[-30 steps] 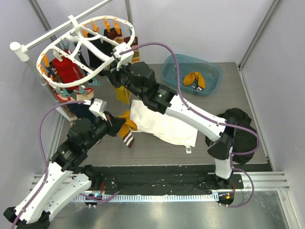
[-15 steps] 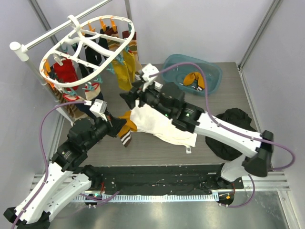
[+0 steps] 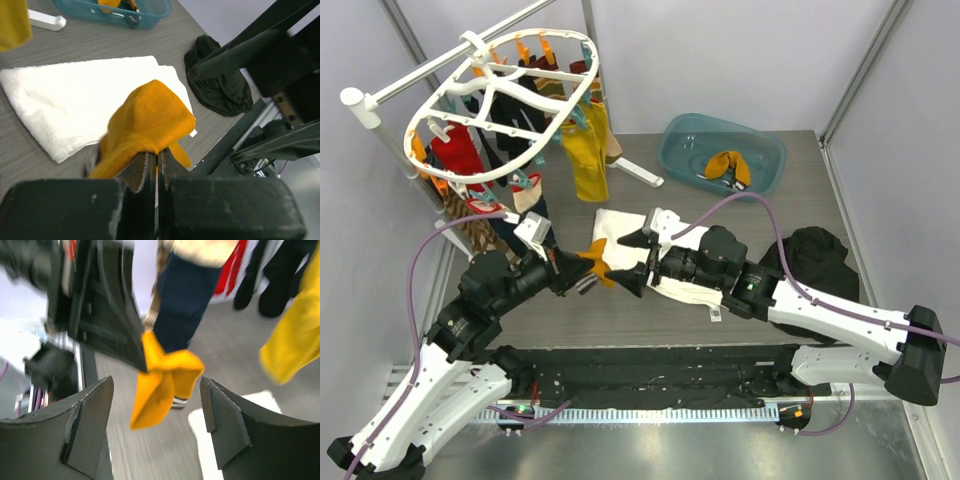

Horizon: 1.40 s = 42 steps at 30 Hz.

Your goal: Remove the socks clipped to the hanger

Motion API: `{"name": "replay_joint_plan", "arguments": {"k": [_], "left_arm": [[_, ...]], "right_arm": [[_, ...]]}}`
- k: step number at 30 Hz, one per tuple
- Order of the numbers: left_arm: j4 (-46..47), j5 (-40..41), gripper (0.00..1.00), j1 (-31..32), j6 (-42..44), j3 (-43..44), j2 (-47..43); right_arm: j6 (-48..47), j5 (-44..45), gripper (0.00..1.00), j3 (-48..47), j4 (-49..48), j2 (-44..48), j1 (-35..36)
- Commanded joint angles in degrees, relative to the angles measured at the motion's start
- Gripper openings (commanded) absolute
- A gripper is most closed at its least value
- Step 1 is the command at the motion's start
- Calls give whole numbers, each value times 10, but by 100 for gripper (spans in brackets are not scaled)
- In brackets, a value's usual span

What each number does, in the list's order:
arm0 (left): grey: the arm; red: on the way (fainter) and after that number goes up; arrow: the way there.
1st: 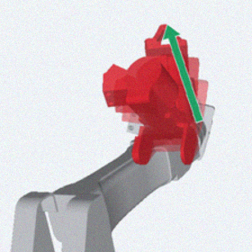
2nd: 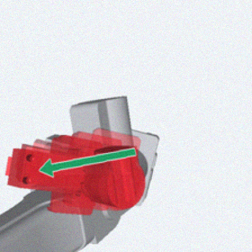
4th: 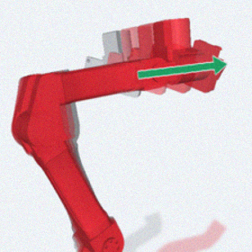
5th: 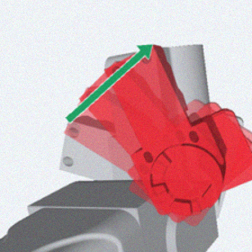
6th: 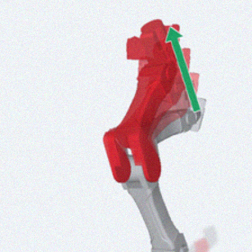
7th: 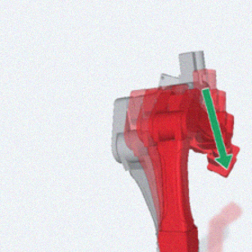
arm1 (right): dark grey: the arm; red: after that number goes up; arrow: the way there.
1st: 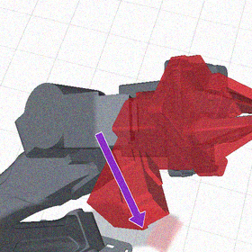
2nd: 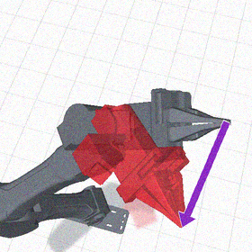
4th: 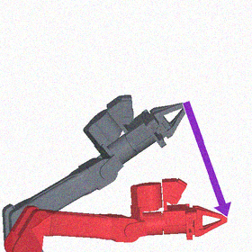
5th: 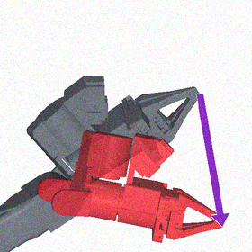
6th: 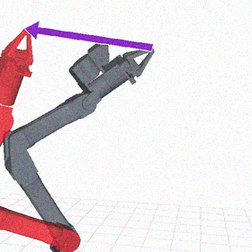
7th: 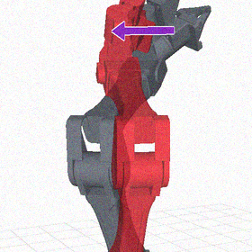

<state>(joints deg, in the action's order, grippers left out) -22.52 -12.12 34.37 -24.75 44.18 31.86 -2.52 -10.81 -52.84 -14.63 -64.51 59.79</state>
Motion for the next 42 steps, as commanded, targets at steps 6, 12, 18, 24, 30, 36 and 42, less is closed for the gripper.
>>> {"name": "replay_joint_plan", "arguments": {"k": [6,12,18,24,30,36,42], "left_arm": [[45,-49,0,-1,-28,13,-3],[57,-48,0,-1,-28,3,-1],[47,-39,2,-1,-20,16,21],[41,16,58,-1,4,17,6],[22,111,100,-1,31,15,-27],[2,158,100,-1,46,12,-31],[-1,153,100,-1,46,9,-24]], "right_arm": [[-21,-48,78,32,-94,-43,3],[-15,-46,72,23,-125,-82,3],[-30,30,1,36,-156,-85,2],[-15,139,1,31,-146,-76,-1],[7,262,1,-64,-14,-79,-45],[61,228,1,-139,47,-81,-191],[48,206,1,-209,59,-124,-300]]}}
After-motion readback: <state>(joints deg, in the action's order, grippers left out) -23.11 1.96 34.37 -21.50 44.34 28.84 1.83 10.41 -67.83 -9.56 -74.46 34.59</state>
